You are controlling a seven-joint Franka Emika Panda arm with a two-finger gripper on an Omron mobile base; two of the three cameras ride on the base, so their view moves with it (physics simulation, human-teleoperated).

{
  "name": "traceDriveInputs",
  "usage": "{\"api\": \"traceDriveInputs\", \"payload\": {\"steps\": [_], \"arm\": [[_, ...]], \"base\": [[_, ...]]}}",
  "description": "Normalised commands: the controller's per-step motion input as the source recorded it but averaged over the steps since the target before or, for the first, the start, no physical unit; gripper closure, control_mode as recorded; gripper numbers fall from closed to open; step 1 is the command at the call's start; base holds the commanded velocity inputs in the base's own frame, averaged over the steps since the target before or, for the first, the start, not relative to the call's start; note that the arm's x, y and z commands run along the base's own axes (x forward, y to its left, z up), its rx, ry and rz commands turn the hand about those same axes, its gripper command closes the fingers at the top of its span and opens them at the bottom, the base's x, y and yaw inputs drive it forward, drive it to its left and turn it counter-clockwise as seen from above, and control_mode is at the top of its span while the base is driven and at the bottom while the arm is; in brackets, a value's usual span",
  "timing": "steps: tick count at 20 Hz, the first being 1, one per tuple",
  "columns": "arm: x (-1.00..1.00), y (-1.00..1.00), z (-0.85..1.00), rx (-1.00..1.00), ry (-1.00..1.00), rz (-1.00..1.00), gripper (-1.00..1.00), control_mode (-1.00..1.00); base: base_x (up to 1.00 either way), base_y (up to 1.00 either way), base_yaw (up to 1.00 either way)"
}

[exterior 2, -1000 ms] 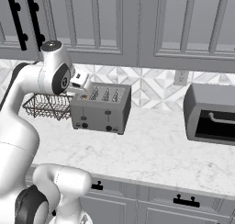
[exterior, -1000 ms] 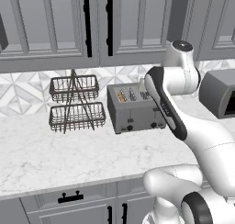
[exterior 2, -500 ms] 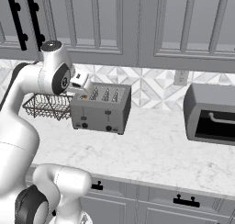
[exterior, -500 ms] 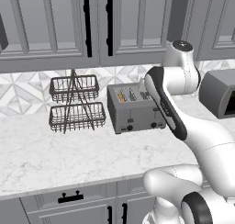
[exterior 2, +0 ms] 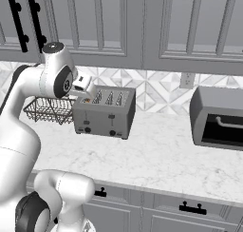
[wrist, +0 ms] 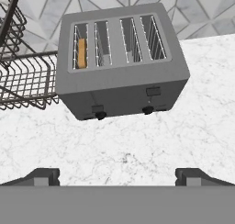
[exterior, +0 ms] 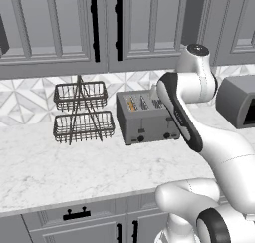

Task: Start the toaster. Once the lever pops up, take the bread to the plate on the dining counter.

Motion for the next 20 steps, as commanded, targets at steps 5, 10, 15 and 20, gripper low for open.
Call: {"api": "traceDriveInputs", "payload": {"steps": [5,10,15,20], "arm": [[0.00,0.00,0.00,0.00,0.00,0.00,-1.00,-1.00],[0.00,0.00,0.00,0.00,0.00,0.00,-1.00,-1.00],[0.00,0.00,0.00,0.00,0.00,0.00,-1.00,-1.00],[0.00,0.00,0.00,0.00,0.00,0.00,-1.00,-1.00]], "base": [[0.00,0.00,0.00],[0.00,0.00,0.00],[0.00,0.00,0.00],[0.00,0.00,0.00]]}}
